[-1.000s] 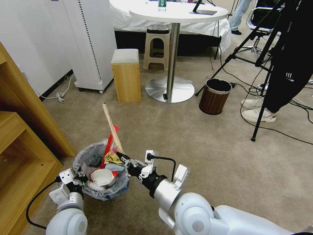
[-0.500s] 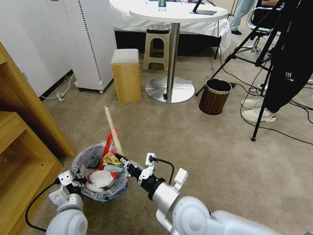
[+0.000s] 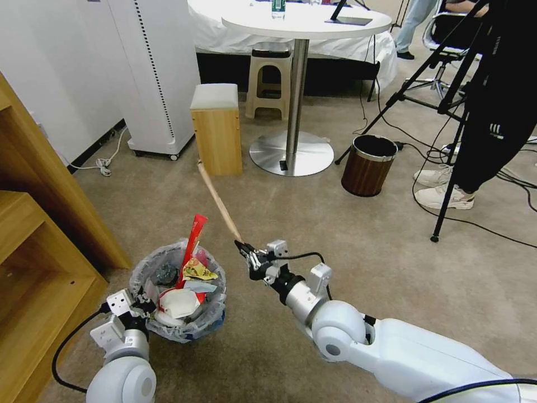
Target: Pick up the trash bin and place the garbage on the floor into it.
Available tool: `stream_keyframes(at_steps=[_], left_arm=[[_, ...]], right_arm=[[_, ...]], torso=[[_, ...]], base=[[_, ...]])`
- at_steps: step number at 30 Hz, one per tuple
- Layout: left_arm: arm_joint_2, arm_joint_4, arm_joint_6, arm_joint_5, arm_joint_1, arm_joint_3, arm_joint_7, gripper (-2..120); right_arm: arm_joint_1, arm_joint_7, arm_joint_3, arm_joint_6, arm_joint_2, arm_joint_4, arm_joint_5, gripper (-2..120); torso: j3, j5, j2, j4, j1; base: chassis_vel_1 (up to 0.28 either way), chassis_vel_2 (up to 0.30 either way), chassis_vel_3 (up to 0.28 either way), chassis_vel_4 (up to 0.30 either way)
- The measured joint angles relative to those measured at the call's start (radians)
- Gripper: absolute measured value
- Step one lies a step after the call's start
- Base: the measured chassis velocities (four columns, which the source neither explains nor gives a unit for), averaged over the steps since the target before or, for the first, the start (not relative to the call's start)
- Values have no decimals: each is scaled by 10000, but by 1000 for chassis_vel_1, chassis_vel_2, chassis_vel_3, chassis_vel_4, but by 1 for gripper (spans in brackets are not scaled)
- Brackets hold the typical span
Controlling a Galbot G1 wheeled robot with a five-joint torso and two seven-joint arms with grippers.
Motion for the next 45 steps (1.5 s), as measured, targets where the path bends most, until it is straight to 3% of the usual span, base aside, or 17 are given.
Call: stream_keyframes(at_steps=[4,11,27,45], left_arm=[[-51,-4,-39,76,65,20,48,1],[-41,-248,-55,107,141,157,124,1],[88,-380,-4,70,170,191,155,1],[57,-451,18,96,173,209,170,1]], right_arm=[[96,-308,53,270,150,-601,-1136,0],[479,-116,-29,116,565,-1158,-1752,0],[2050,-749,-2092,281,529,-1000,-890,0],[3565,-1299,-3825,610,1355,-1740,-1013,0]], torso=[[0,0,0,1,0],[0,-1,-1,1,0],[-1,-2,0,0,0],[0,-3,0,1,0]], base=[[0,0,0,0],[0,0,0,0],[0,0,0,0],[0,0,0,0]])
